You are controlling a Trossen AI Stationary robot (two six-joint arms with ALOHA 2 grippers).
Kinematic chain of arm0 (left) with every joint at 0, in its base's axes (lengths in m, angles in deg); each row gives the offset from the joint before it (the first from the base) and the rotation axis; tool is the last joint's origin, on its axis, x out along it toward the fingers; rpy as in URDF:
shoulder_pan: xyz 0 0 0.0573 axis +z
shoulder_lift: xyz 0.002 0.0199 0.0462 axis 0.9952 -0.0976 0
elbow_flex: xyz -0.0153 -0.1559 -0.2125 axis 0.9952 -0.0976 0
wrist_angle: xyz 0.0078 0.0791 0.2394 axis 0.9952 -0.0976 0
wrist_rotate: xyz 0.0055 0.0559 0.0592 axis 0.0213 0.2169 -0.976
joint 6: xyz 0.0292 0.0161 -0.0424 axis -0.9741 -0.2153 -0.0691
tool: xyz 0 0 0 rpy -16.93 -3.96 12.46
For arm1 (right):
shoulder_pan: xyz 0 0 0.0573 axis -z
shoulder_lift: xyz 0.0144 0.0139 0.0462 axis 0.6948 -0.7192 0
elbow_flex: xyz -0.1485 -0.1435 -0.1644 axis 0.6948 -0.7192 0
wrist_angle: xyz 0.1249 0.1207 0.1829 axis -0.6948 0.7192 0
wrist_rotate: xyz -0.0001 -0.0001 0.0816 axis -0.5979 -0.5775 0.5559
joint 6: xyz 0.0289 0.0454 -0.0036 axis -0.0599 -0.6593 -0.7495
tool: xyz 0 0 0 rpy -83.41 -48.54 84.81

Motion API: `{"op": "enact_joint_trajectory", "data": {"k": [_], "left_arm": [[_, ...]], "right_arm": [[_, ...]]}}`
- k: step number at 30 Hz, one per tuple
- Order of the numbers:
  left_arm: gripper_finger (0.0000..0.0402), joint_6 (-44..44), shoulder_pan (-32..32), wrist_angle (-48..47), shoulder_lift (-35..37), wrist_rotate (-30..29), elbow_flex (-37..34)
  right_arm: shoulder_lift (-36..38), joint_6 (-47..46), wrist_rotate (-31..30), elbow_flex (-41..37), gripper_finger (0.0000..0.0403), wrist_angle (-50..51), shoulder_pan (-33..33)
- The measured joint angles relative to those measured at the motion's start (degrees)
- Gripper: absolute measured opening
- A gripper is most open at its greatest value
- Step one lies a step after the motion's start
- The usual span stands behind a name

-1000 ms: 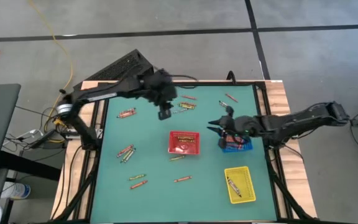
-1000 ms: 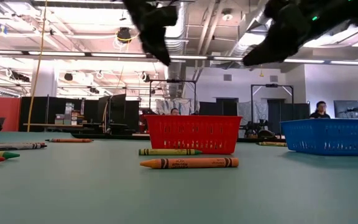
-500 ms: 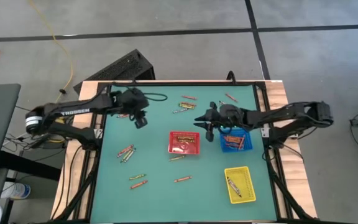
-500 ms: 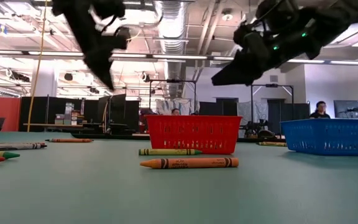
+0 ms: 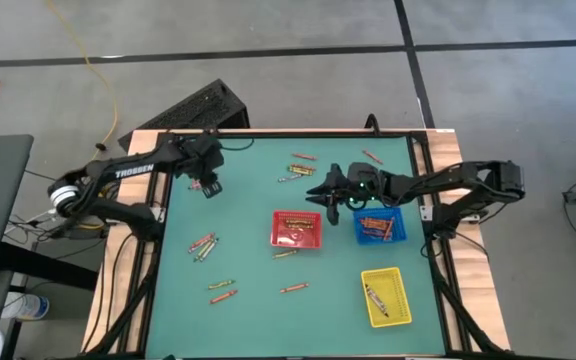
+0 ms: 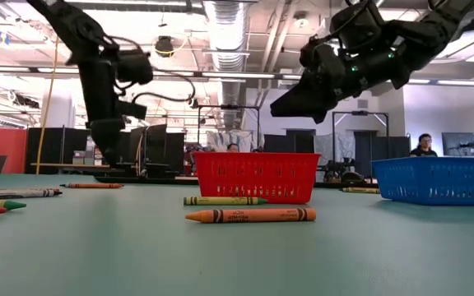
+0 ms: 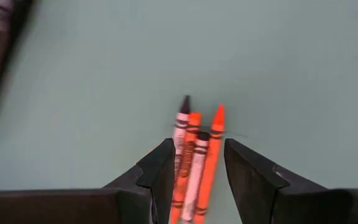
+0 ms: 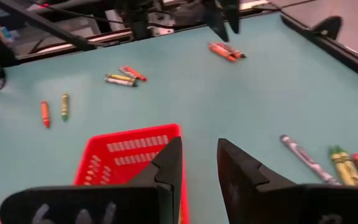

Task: Sort crayons
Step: Put the orange crayon into the blue basket

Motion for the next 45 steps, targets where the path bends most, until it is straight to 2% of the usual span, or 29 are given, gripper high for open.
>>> {"op": "enact_joint_trajectory", "data": {"k": [3,5,12,19,28,31,36,41,45], "left_arm": [[0.0128,-0.10,2.34,-0.61,-2.18,6.29,0.00],[0.0128,-0.36,2.64,-0.54,-3.17,7.98,0.00],[0.0128,-2.40,1.54,-0.06,-5.63,7.98,0.11],[0.0128,-3.70,1.36,3.74,-10.95,7.31,0.20],[0.0125,-6.53,0.71,4.38,-11.74,7.52,0.31],[0.0098,-9.42,-0.34,4.59,-11.78,6.84,0.28],[0.0015,-10.14,-1.52,4.85,-11.81,5.30,0.22],[0.0012,-10.27,-2.24,3.44,-12.07,6.79,1.62],[0.0012,-9.20,-3.96,4.04,-12.09,10.85,4.59]], "right_arm": [[0.02,0.00,0.00,0.00,0.0097,0.06,-1.13],[0.02,0.02,0.00,0.00,0.0097,0.06,-1.59],[0.02,-0.02,0.00,0.00,0.0097,0.39,-1.45],[0.02,0.04,0.00,0.00,0.0097,0.50,-1.47],[-0.09,1.12,-0.02,0.00,0.0097,3.13,-1.62],[-0.09,1.12,-0.02,0.00,0.0097,3.59,-1.62],[-0.09,2.10,-0.02,0.00,0.0097,3.79,-2.08],[0.53,2.52,-0.02,0.00,0.0097,6.85,-3.39],[1.88,2.30,-0.02,0.00,0.0097,9.48,-5.26]]}}
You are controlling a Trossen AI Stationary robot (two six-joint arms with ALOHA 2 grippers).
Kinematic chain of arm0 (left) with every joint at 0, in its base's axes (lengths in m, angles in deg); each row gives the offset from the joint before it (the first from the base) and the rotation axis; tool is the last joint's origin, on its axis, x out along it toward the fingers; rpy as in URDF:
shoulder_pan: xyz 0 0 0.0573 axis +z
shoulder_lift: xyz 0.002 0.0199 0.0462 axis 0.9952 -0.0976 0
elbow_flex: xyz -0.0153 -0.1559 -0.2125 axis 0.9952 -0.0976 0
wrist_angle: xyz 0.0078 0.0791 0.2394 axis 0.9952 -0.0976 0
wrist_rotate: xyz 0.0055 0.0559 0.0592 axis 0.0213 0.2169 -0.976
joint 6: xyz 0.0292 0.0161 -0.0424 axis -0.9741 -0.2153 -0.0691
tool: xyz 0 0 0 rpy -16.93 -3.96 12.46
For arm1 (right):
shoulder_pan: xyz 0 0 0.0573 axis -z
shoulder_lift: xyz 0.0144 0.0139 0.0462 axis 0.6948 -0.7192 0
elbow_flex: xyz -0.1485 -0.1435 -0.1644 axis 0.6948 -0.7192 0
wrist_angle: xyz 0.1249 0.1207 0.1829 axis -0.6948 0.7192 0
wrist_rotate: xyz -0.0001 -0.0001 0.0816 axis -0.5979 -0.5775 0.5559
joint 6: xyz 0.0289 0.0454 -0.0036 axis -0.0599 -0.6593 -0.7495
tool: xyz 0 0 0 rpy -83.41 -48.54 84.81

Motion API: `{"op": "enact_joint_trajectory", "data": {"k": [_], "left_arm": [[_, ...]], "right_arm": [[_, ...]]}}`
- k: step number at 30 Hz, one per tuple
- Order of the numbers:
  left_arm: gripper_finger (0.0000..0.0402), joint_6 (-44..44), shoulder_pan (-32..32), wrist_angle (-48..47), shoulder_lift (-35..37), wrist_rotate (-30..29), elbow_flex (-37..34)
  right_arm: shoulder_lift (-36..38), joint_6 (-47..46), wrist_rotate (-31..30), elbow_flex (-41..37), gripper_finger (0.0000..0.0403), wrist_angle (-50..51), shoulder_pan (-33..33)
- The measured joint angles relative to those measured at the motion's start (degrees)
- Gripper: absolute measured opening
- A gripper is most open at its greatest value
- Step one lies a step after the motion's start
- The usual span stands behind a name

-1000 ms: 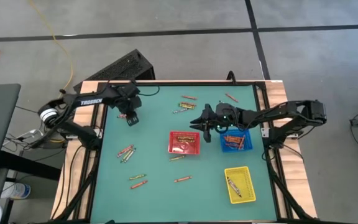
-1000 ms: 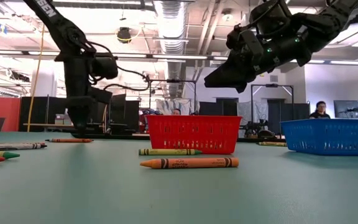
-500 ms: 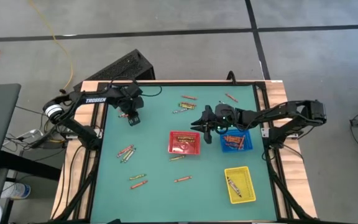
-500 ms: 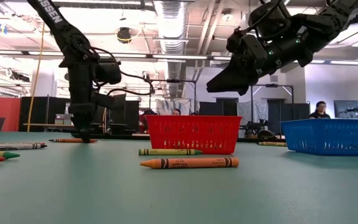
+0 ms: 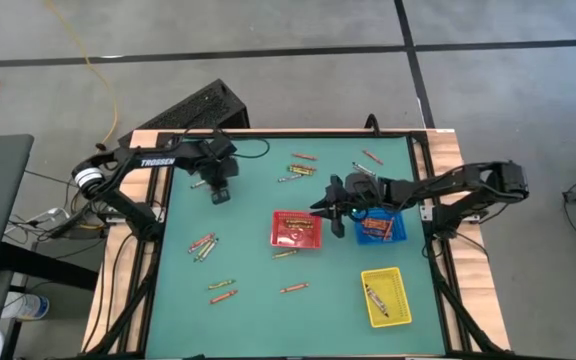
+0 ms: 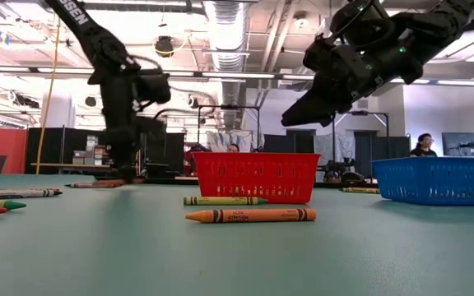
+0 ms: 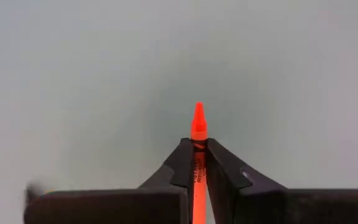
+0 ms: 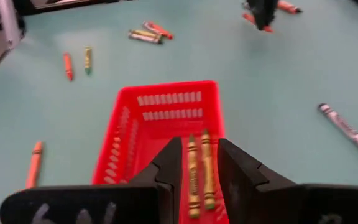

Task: Sort crayons
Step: Put the orange crayon into the blue basket

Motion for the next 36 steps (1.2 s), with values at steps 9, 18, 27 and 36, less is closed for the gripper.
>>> {"op": "enact_joint_trajectory", "data": {"k": [9,18,27,36], "left_arm": [[0.0012,4.24,-5.75,11.58,0.02,24.41,5.42],[0.0011,18.79,-18.03,50.30,-5.07,29.85,4.74],[0.0011,26.12,-26.21,74.22,-21.50,24.04,14.47],[0.0011,26.34,-29.51,59.84,-37.96,26.63,39.28]], "right_arm": [[6.42,-0.14,-0.06,-0.02,0.0097,5.32,-5.36],[14.74,-0.14,-0.22,-0.02,0.0097,5.75,-9.72],[24.50,3.00,-1.53,-0.02,0.0097,2.31,-15.76],[31.20,7.51,-16.04,0.00,0.0097,7.99,-23.45]]}}
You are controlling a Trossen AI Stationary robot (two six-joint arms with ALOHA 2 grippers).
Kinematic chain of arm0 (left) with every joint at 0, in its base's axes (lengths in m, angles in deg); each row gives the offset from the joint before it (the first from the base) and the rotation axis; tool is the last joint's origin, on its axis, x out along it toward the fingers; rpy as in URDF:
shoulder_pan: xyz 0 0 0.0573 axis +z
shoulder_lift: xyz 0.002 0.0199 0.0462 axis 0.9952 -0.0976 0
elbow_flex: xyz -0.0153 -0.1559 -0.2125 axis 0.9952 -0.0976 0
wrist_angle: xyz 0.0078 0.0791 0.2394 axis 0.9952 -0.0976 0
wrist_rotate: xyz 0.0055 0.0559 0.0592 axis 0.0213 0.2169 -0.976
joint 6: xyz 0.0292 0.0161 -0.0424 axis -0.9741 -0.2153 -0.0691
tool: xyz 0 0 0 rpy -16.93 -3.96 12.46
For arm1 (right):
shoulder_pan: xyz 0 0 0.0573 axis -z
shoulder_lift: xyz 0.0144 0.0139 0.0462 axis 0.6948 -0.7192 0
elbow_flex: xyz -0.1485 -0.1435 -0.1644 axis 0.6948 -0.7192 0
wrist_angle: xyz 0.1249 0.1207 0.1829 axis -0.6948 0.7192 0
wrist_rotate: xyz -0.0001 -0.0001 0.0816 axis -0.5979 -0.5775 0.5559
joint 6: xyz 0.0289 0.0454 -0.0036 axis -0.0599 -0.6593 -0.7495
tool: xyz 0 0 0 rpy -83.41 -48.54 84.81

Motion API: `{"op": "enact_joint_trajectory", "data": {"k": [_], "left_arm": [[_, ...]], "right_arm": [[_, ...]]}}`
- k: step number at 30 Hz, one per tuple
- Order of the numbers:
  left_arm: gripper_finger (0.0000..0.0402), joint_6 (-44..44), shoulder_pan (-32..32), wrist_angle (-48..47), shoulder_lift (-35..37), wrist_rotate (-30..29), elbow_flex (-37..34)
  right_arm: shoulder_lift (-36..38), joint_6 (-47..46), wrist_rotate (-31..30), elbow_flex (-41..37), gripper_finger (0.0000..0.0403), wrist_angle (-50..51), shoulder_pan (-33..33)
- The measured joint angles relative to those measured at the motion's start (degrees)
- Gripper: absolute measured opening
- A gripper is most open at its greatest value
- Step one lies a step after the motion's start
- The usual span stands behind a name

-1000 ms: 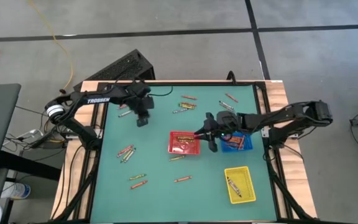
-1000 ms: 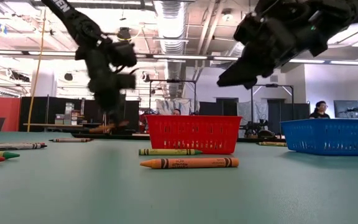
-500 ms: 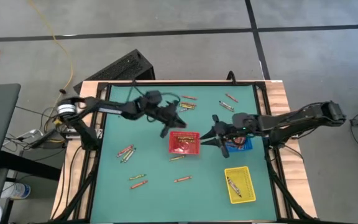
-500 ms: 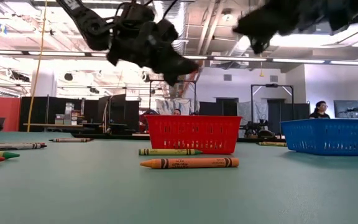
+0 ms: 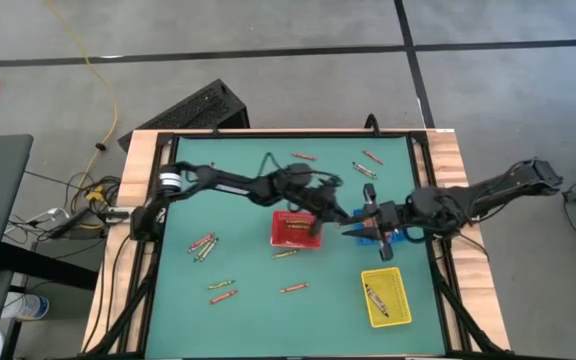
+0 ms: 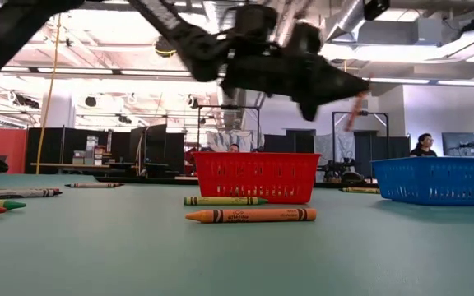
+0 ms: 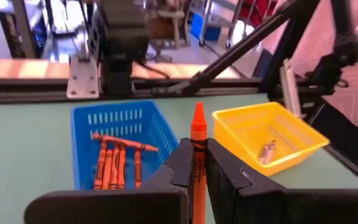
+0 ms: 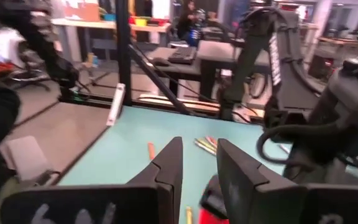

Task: Sort crayons
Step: Put the orange crayon into the blue basket, then put the green crayon into the red basket

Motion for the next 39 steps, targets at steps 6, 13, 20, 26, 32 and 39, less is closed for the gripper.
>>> {"op": "enact_joint_trajectory", "data": {"k": [6,13,20,26,32,39], "left_arm": [[0.0011,2.35,-0.15,-8.88,-9.79,1.12,15.37],[0.0011,4.43,-0.13,-10.98,-16.58,0.80,26.96],[0.0011,4.55,-0.14,-12.70,-18.19,-3.58,29.39],[0.0014,2.38,-0.17,-13.38,-18.21,-4.23,29.39],[0.0061,-0.26,-0.14,-14.87,-18.21,-2.68,29.39],[0.0129,-1.08,0.86,-15.01,-17.98,2.66,29.39]], "right_arm": [[1.75,-0.07,-7.90,-0.01,0.0097,5.34,-3.83],[1.76,-0.04,-9.79,-0.02,0.0097,6.97,-5.82],[1.76,-0.09,-9.82,0.00,0.0097,8.30,-5.92],[1.76,0.17,-9.82,-0.02,0.0097,8.38,-5.76],[1.76,0.07,-9.82,-0.01,0.0097,8.34,-5.74],[1.76,-0.09,-9.82,-0.02,0.0097,8.27,-5.74]]}}
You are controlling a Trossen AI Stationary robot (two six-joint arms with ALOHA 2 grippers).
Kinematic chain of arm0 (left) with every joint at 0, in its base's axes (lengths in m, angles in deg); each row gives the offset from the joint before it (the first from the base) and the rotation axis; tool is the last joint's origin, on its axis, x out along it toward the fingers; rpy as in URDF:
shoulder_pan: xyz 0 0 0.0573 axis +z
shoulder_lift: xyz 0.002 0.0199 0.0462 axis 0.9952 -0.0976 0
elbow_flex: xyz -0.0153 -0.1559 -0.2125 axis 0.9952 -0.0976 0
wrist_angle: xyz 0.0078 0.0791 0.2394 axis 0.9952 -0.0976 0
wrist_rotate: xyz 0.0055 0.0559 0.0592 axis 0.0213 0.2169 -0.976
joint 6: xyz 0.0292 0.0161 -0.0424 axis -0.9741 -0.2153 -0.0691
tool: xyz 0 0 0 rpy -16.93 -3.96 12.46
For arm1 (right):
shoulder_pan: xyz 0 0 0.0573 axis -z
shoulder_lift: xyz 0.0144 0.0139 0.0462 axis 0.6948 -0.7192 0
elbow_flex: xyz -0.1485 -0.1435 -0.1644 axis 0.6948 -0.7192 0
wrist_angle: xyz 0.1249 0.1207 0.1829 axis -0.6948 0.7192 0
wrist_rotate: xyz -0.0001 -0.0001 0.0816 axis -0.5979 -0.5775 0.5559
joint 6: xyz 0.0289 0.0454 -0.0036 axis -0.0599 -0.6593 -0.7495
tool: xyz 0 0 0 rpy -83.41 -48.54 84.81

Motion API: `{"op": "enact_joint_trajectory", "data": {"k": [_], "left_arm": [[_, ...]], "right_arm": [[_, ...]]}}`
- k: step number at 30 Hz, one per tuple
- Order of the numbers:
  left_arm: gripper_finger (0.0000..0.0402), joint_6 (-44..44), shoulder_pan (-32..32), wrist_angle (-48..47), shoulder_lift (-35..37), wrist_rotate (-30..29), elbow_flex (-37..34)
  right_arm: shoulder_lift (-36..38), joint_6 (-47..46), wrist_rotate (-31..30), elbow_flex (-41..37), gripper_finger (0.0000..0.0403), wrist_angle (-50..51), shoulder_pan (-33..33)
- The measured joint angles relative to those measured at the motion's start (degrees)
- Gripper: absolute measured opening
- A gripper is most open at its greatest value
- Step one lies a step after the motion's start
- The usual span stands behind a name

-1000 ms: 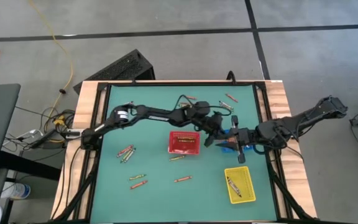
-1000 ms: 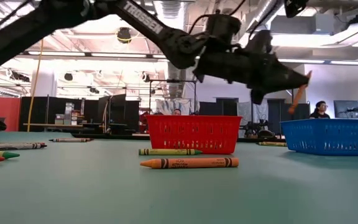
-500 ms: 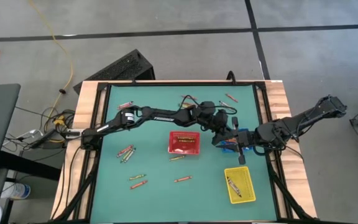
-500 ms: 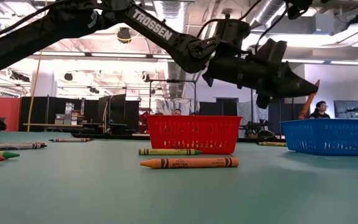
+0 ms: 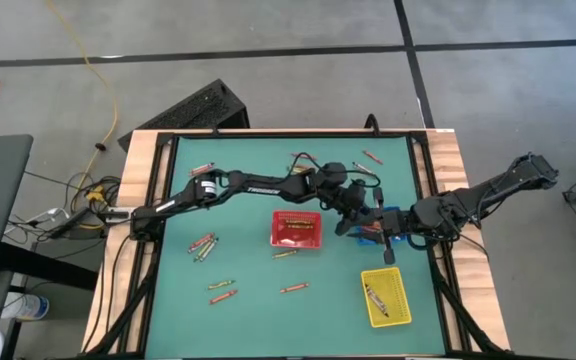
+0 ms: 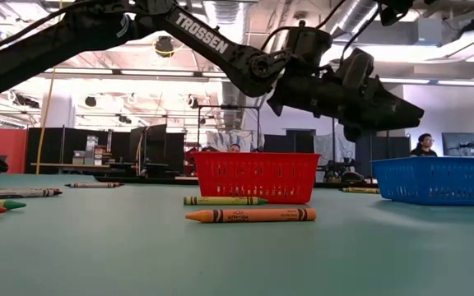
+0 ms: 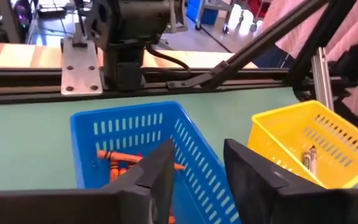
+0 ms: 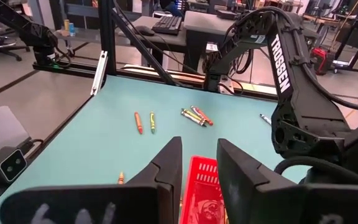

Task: Sort crayons
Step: Put the green crayon into the red basket

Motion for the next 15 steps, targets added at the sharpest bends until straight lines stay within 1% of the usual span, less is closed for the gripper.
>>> {"op": "enact_joint_trajectory", "data": {"k": [3,6,9,11,13,15], "left_arm": [[0.0142,2.75,1.47,-1.26,0.98,0.66,0.02],[0.0145,4.35,3.38,-5.53,2.63,3.96,0.02],[0.0146,3.75,5.41,-12.23,4.96,4.75,0.02],[0.0146,0.96,6.89,-18.86,7.40,4.66,0.02],[0.0146,-3.77,8.27,-26.91,10.46,2.77,0.02],[0.0146,-9.25,9.61,-36.38,13.95,-2.35,0.02]], "right_arm": [[0.00,-0.07,0.00,0.00,0.0097,-0.04,0.00],[0.00,-0.83,-0.01,0.01,0.0097,-0.03,0.00],[0.00,-1.14,-0.07,0.00,0.0097,0.23,0.33],[0.00,-1.18,-0.27,0.00,0.0097,1.28,0.45],[0.00,-1.31,-0.61,0.00,0.0097,3.46,0.99],[-0.22,-2.13,-2.36,0.00,0.0097,5.72,1.83]]}}
